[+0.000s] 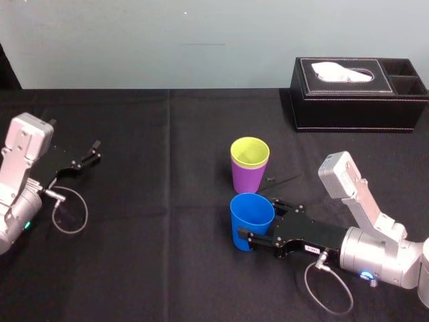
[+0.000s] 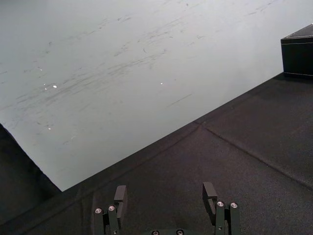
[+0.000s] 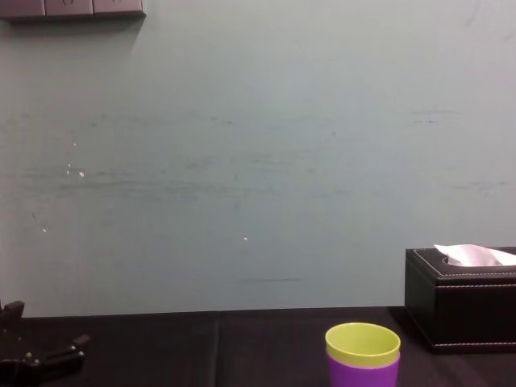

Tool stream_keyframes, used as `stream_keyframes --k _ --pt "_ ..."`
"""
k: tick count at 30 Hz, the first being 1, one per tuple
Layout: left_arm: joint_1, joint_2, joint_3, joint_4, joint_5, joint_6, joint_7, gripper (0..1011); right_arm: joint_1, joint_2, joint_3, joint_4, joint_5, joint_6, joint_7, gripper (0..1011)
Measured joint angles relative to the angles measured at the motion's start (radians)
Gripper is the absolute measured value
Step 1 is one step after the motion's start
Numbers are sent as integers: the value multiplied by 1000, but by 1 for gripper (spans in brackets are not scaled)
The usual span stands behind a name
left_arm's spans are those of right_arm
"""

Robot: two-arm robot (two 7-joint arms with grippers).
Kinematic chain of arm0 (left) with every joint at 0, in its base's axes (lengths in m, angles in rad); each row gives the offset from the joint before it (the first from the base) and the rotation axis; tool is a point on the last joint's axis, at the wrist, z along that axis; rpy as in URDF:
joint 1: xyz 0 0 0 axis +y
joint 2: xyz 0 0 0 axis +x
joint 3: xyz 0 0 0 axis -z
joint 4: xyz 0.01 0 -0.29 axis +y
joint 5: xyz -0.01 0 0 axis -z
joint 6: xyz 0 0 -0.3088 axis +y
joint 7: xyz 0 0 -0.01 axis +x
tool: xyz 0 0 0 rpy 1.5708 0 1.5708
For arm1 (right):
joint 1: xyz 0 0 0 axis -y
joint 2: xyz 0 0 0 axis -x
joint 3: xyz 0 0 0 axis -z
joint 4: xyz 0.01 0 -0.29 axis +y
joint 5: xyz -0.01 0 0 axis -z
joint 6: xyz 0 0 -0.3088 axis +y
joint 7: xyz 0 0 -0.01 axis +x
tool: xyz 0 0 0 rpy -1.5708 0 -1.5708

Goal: Stack the three plastic cups sequentially using one hand.

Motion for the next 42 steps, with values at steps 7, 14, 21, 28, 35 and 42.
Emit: stream_keyframes --k 7,14,21,28,35,42 --pt "0 0 0 0 0 0 0 1011 -1 1 0 -1 0 -1 0 716" --pt "0 0 0 0 0 0 0 1011 -1 1 0 -1 0 -1 0 716" --pt "0 0 0 0 0 0 0 1011 -2 5 6 -11 -1 17 -17 716" --pt "0 0 0 0 0 0 0 1011 -18 24 39 -69 24 37 -34 715" --pt "0 0 0 0 0 0 0 1011 -28 57 87 -158 69 79 -54 716" --pt "0 0 0 0 0 0 0 1011 1 74 118 -201 102 115 -83 715"
